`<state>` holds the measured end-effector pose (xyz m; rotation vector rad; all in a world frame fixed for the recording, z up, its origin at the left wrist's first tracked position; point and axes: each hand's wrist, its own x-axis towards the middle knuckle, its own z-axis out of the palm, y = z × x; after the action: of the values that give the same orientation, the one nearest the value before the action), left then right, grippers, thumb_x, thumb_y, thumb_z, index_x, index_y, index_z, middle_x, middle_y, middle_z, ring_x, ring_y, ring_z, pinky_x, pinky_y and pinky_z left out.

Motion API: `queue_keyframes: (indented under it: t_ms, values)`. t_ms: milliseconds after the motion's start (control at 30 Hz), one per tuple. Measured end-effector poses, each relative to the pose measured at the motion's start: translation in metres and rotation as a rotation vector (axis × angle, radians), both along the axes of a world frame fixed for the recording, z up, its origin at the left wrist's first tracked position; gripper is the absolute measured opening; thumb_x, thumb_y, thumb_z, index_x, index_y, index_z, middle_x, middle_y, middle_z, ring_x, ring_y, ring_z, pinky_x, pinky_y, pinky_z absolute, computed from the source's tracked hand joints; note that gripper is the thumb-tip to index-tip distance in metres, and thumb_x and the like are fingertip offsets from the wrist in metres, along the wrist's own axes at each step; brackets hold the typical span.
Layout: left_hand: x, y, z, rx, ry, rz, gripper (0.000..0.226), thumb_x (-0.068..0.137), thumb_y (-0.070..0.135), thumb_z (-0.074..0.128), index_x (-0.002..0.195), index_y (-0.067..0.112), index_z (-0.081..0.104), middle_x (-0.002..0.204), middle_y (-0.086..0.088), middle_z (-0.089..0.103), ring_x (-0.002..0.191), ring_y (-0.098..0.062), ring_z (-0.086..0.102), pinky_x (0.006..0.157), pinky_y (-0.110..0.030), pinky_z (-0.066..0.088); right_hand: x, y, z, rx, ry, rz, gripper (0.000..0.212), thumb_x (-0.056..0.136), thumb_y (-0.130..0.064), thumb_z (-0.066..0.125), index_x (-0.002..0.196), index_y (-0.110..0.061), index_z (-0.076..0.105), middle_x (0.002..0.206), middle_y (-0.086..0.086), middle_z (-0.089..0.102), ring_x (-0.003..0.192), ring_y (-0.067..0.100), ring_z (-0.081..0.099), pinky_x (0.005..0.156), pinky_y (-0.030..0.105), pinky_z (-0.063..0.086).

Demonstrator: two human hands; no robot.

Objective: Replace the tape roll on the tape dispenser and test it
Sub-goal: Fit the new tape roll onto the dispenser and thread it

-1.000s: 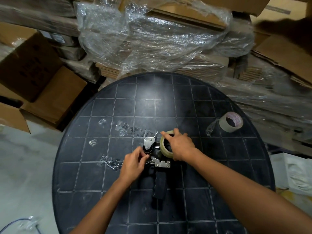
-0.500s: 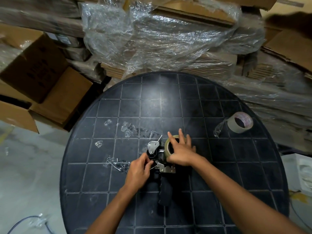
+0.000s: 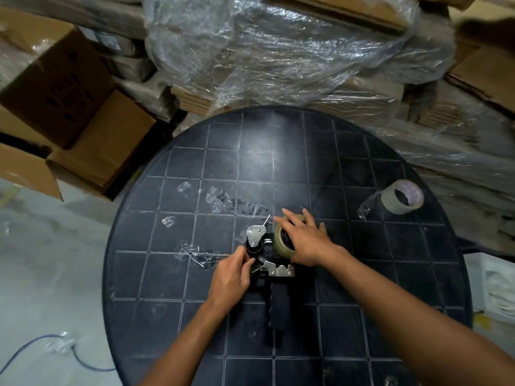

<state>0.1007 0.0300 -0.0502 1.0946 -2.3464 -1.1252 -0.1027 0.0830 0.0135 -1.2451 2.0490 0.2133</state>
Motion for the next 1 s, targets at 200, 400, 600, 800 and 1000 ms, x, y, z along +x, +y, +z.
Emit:
queue_keyframes:
  t_ms: [200,400,600,800,1000]
  values:
    - [0.005,-0.005,0.006,0.019,-0.060,0.064,0.019,0.089,0.014,0.060,0.078,0.008,0.047,0.058,0.004,0.050,0.053,-0.023,0.048,0.053,-0.028,0.030,0.034,0.016,0.017,-0.003,-0.027,-0.120,0.117,0.072,-0.035,0.075,0.154,-0.040,-0.007,0.160,0.004,-0.032,0.147,0.036,-0.027,0.114,0.072,0.001]
    - [0.012,-0.016,0.007,0.017,-0.049,-0.029,0.016,0.087,0.016,0.061,0.077,0.014,0.049,0.060,0.011,0.048,0.054,-0.018,0.049,0.054,-0.025,0.032,0.085,0.013,0.000,-0.196,0.212,0.152,0.134,0.062,-0.052,0.085,0.154,-0.033,-0.011,0.163,0.005,-0.023,0.148,0.039,-0.023,0.110,0.076,0.000]
    - [0.031,-0.021,-0.001,0.009,-0.044,-0.051,0.016,0.088,0.013,0.061,0.077,0.010,0.050,0.061,0.011,0.050,0.055,-0.016,0.049,0.055,-0.023,0.032,0.081,0.009,-0.012,-0.147,0.225,-0.011,0.128,0.070,-0.037,0.080,0.153,-0.032,-0.018,0.158,0.011,-0.034,0.145,0.041,-0.028,0.109,0.077,0.000]
    - [0.048,-0.014,-0.002,0.031,-0.054,-0.082,0.015,0.087,0.012,0.059,0.078,0.012,0.049,0.062,0.008,0.052,0.054,-0.009,0.045,0.056,-0.019,0.031,0.073,0.032,-0.020,-0.189,0.252,-0.326,0.126,0.070,-0.050,0.081,0.155,-0.023,-0.008,0.162,0.018,-0.007,0.148,0.042,0.010,0.112,0.059,0.033]
    - [0.048,-0.019,-0.003,0.083,-0.048,-0.069,0.018,0.088,0.014,0.060,0.075,0.011,0.048,0.061,0.010,0.050,0.055,-0.008,0.046,0.054,-0.017,0.031,0.083,0.055,-0.035,-0.102,0.105,-0.465,0.068,0.079,-0.072,0.057,0.116,-0.016,0.051,0.115,0.013,0.068,0.107,0.036,0.064,0.080,0.042,0.051]
